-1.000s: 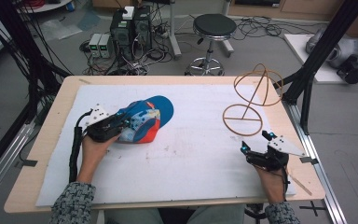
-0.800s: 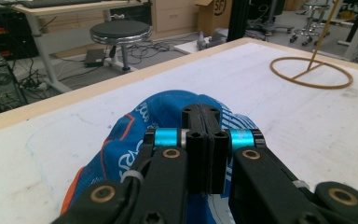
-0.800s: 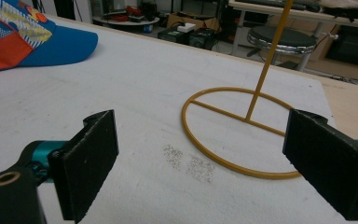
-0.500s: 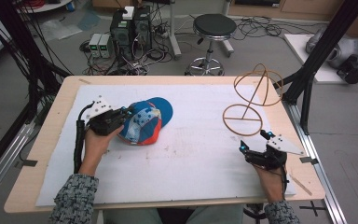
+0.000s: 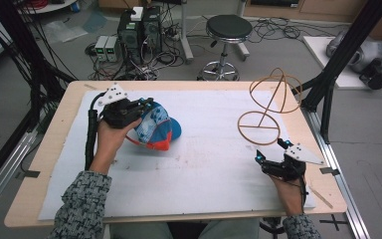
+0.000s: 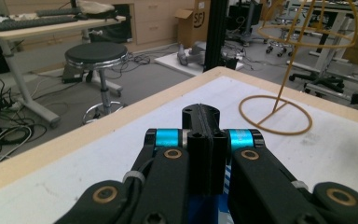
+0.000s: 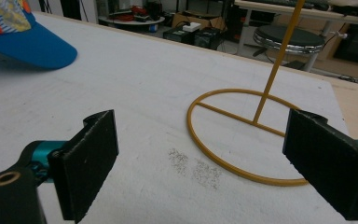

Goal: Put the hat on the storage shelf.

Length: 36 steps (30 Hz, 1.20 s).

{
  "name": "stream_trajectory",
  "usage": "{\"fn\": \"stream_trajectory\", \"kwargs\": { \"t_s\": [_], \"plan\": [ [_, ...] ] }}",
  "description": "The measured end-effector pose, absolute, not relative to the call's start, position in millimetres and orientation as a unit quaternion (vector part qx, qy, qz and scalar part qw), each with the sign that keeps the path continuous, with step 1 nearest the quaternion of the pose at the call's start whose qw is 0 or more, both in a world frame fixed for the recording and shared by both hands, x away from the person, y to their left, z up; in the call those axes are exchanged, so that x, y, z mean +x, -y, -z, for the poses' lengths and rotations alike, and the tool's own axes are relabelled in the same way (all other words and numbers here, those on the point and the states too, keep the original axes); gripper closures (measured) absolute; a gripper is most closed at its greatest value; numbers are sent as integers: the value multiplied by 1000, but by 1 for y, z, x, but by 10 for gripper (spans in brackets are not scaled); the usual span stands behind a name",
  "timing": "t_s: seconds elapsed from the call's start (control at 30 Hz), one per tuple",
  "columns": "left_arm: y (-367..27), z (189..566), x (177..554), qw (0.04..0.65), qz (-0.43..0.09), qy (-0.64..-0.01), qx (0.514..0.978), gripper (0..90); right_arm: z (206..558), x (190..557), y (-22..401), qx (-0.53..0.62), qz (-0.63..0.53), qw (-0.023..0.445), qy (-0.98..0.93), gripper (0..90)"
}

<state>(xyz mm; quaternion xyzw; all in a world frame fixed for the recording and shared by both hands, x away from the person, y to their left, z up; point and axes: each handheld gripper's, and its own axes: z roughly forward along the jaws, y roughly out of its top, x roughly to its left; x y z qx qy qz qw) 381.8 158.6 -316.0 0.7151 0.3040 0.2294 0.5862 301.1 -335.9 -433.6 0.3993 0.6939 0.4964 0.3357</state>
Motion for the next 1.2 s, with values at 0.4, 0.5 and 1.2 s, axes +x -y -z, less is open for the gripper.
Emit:
{"fn": "stream_trajectory", "kwargs": {
  "t_s": [0.4, 0.5, 1.2],
  "plan": [
    [-137, 276, 389, 608, -232, -282, 705, 896, 434, 301, 337, 401, -497, 334, -693, 94],
    [-131, 264, 392, 614, -238, -275, 701, 896, 434, 302, 337, 400, -499, 334, -692, 94],
    [-102, 188, 424, 641, -281, -235, 674, 896, 434, 301, 339, 398, -502, 334, -691, 94]
  ]
}}
